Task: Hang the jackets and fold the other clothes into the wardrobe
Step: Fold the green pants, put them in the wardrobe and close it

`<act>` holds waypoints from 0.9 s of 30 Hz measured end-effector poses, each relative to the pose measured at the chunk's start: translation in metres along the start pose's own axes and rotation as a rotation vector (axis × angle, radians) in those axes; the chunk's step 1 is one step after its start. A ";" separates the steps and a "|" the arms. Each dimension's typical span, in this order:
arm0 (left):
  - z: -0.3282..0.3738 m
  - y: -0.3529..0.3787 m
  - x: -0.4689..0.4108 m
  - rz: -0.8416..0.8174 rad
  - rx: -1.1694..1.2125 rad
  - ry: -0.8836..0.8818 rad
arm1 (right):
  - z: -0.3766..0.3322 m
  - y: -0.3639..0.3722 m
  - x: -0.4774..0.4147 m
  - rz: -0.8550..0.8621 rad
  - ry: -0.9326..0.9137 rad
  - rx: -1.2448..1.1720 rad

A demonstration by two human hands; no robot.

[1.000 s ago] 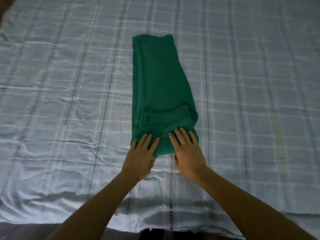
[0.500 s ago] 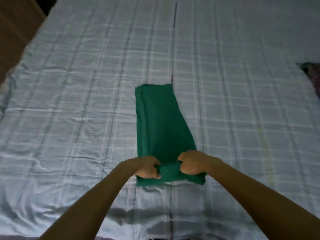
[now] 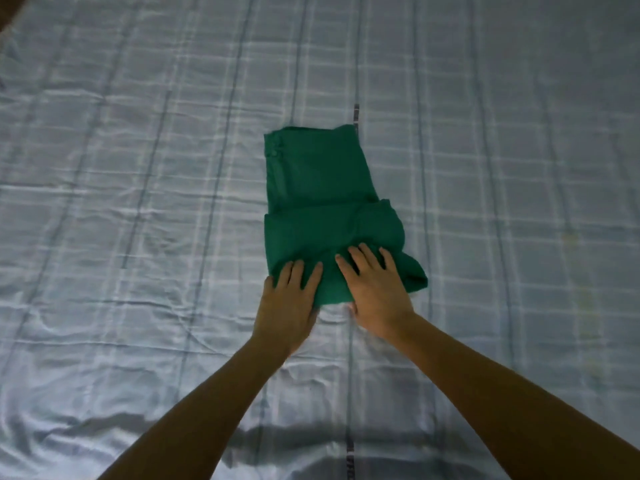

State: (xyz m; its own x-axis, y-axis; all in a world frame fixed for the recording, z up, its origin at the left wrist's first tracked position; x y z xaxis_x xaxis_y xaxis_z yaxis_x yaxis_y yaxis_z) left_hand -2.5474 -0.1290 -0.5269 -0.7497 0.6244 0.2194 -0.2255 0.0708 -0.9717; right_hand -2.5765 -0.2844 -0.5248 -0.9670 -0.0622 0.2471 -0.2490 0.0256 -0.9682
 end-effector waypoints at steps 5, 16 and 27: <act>-0.004 -0.004 -0.018 0.053 0.062 -0.024 | -0.001 -0.014 -0.017 0.074 -0.020 -0.003; -0.025 -0.132 -0.052 -0.418 0.434 -0.086 | 0.019 -0.145 -0.033 -0.212 -0.004 -0.112; -0.022 -0.016 -0.016 -0.127 0.125 -0.023 | 0.007 -0.021 -0.029 -0.222 -0.064 -0.033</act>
State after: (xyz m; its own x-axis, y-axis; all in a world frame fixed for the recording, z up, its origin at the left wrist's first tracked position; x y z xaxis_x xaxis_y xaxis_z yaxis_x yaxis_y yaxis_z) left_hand -2.5179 -0.1228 -0.5163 -0.7242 0.5981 0.3432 -0.3937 0.0499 -0.9179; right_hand -2.5427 -0.2900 -0.5117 -0.8833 -0.1329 0.4495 -0.4577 0.0367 -0.8884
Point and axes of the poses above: each hand's wrist, its own x-axis away from the middle knuckle, its own y-axis out of the palm, z = x × y, the point moved 3 cm from there along -x, towards the middle knuckle, and after that the axes turned 1 degree about z, right-handed, at the moved point
